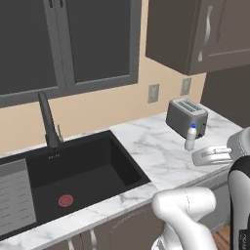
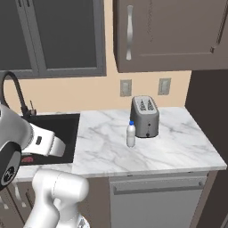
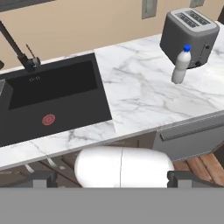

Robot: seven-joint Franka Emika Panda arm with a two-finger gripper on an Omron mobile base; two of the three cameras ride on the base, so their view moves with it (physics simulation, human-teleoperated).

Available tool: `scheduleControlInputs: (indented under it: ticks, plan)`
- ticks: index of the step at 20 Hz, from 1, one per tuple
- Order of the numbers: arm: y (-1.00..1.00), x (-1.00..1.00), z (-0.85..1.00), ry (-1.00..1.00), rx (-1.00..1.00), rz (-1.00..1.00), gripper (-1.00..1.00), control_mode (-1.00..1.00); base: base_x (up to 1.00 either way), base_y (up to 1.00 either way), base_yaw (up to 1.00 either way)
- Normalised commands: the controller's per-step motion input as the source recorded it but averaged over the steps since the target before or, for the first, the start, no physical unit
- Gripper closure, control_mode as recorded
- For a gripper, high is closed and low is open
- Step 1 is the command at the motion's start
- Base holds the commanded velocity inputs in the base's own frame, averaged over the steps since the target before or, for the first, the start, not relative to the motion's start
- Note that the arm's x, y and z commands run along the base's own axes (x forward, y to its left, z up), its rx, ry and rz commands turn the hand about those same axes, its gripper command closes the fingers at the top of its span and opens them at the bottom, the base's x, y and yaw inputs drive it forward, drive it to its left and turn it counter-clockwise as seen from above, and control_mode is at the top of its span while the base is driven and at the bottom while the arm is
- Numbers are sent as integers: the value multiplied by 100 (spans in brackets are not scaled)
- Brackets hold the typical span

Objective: Take the bottled waters from the counter and place them in the freezer to freeze. Close the freezer door after placing the bottles.

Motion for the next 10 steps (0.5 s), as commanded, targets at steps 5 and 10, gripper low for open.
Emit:
scheduleControlInputs:
  ticks: [5, 10]
  plan:
    - [0, 0, 0, 0, 0, 0, -100, 100, 0, 0, 0]
    - [0, 0, 0, 0, 0, 0, -100, 100, 0, 0, 0]
